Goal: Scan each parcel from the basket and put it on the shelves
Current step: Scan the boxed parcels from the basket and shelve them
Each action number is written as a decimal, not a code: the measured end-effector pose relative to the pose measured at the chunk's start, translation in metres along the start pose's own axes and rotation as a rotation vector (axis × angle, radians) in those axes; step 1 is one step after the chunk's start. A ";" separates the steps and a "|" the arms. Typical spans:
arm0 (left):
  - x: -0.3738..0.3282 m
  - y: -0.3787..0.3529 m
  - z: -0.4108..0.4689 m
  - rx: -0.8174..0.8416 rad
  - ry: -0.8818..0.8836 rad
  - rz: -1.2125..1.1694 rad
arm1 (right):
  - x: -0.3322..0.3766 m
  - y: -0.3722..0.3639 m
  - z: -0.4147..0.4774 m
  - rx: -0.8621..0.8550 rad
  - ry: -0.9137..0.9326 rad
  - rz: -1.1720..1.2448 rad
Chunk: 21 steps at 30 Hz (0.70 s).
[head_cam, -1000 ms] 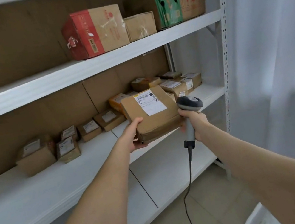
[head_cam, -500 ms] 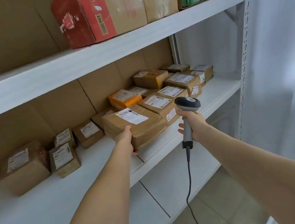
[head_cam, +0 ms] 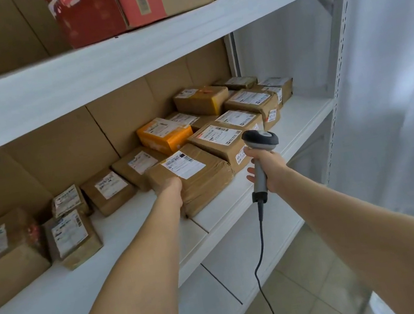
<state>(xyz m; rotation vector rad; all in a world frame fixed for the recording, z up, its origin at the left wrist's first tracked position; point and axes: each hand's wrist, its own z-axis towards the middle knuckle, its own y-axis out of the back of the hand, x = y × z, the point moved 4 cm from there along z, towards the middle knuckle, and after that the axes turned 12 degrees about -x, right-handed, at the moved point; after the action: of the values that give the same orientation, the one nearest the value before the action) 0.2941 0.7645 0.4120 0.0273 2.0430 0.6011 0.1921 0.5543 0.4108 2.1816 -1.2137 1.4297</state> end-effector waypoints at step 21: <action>-0.072 -0.106 -0.102 0.096 -0.719 0.296 | 0.026 0.083 -0.009 -0.016 0.064 0.150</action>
<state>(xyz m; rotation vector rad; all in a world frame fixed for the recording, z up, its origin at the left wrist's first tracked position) 0.2722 0.6114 0.4669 0.5350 1.3685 0.5664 0.1280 0.4955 0.4196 2.0553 -1.3872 1.5288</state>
